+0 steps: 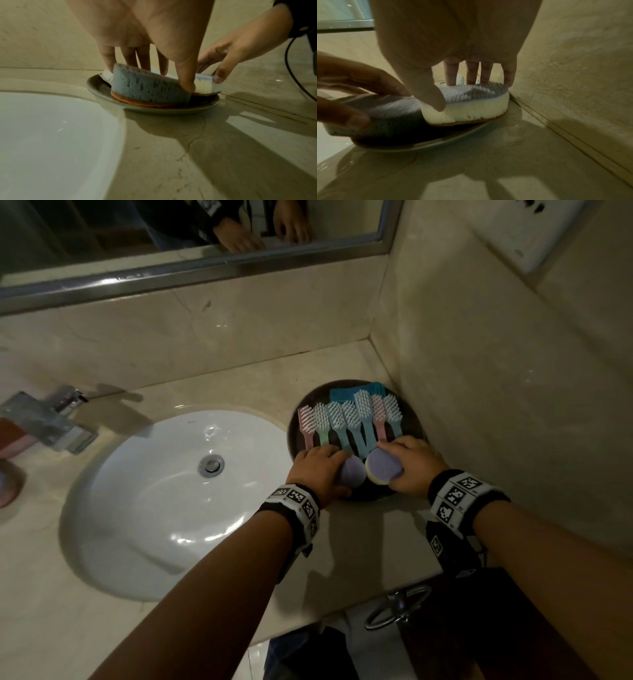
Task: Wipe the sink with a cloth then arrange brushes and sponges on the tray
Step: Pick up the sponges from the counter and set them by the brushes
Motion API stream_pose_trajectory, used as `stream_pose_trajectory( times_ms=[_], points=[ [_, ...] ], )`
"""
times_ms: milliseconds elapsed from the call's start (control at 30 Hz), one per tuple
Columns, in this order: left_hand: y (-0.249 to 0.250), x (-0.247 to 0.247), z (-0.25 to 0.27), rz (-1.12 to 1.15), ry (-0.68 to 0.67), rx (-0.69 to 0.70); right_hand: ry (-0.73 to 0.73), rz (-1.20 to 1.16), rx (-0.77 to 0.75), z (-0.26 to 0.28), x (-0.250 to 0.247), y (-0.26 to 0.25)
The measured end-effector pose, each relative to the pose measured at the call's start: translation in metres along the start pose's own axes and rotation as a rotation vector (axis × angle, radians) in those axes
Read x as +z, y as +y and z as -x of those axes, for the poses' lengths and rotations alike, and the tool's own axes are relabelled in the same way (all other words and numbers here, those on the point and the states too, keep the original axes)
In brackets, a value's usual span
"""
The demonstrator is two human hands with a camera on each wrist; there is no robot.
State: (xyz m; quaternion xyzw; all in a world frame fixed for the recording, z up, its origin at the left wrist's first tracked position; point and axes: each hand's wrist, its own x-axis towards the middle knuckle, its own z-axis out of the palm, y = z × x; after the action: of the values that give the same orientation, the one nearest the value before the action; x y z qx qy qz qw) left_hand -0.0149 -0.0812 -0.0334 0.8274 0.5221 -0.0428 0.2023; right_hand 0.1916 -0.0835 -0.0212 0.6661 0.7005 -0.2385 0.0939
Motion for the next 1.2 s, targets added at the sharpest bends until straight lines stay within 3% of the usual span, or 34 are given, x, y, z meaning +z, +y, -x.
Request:
stream_pose_trajectory(
  times_ms=[433,667,900,1200],
  points=[
    [-0.003,0.000,0.002,-0.022,-0.005,-0.006,-0.061,-0.028,-0.004,-0.002,0.002,-0.009],
    [-0.003,-0.028,0.030,-0.001,0.017,-0.073,0.024,-0.015,-0.019,0.014,-0.023,-0.026],
    [-0.034,-0.079,0.093,-0.054,0.132,-0.166,0.060,-0.033,-0.179,0.025,-0.057,-0.107],
    [-0.129,-0.123,0.203,-0.075,0.303,-0.408,0.068,0.056,-0.345,0.043,-0.067,-0.251]
  ],
)
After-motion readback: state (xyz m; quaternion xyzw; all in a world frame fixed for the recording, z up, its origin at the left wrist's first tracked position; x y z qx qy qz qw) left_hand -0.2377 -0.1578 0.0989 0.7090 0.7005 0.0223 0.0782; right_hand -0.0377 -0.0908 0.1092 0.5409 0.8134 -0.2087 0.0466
